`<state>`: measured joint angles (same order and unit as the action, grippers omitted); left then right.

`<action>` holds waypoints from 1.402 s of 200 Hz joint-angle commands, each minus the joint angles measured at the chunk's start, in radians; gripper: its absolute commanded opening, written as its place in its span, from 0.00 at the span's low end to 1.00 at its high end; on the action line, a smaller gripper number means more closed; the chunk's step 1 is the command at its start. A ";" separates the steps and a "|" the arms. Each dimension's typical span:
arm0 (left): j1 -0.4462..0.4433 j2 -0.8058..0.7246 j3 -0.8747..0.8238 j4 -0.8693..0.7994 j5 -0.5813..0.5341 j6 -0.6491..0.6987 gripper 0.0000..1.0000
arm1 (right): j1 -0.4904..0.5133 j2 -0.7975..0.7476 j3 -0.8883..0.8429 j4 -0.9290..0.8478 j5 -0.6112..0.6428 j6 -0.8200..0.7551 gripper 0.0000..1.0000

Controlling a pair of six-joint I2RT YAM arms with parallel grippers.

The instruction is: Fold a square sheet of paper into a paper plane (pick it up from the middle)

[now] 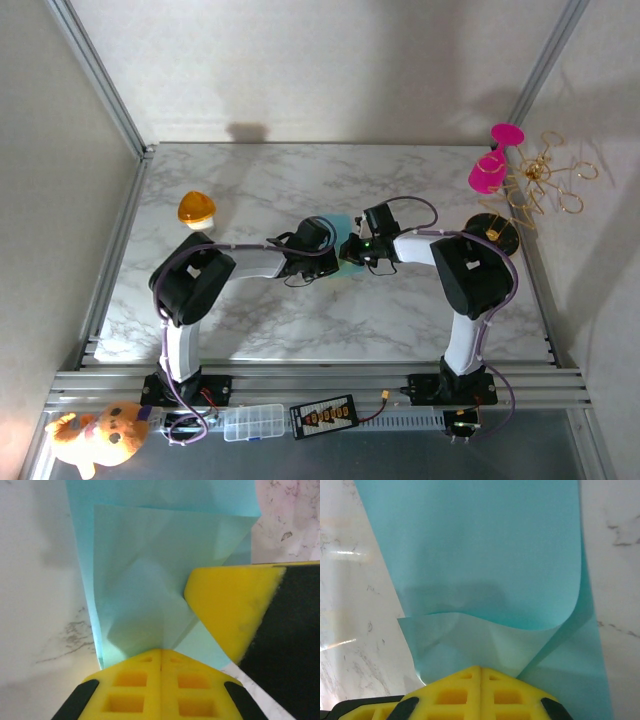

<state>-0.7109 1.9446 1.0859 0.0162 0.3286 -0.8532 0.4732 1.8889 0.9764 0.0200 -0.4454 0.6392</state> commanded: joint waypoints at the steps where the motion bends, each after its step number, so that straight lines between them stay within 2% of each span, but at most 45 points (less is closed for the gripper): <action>1: -0.007 -0.066 -0.018 -0.014 0.014 0.014 0.04 | 0.010 0.042 0.006 -0.107 0.066 -0.007 0.00; 59: 0.016 -0.058 -0.005 -0.004 0.012 0.015 0.08 | -0.005 0.016 0.008 -0.114 0.081 -0.002 0.01; 130: 0.013 0.005 -0.009 -0.059 0.000 0.018 0.00 | -0.007 -0.041 0.098 -0.130 0.105 -0.019 0.10; 171: 0.013 -0.001 -0.009 -0.060 0.000 0.024 0.00 | -0.005 -0.079 0.080 -0.107 0.108 -0.034 0.16; 195: 0.013 -0.003 -0.005 -0.056 0.008 0.028 0.00 | -0.001 -0.063 0.053 -0.106 0.042 -0.032 0.13; 238: 0.013 -0.008 -0.006 -0.052 0.010 0.027 0.00 | 0.008 -0.037 0.022 -0.075 -0.053 -0.007 0.03; 280: 0.013 -0.017 -0.007 -0.044 0.018 0.023 0.00 | 0.008 0.014 0.041 -0.099 -0.040 -0.009 0.02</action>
<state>-0.7033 1.9354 1.0767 -0.0017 0.3435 -0.8383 0.4759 1.8595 1.0115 -0.0631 -0.4759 0.6250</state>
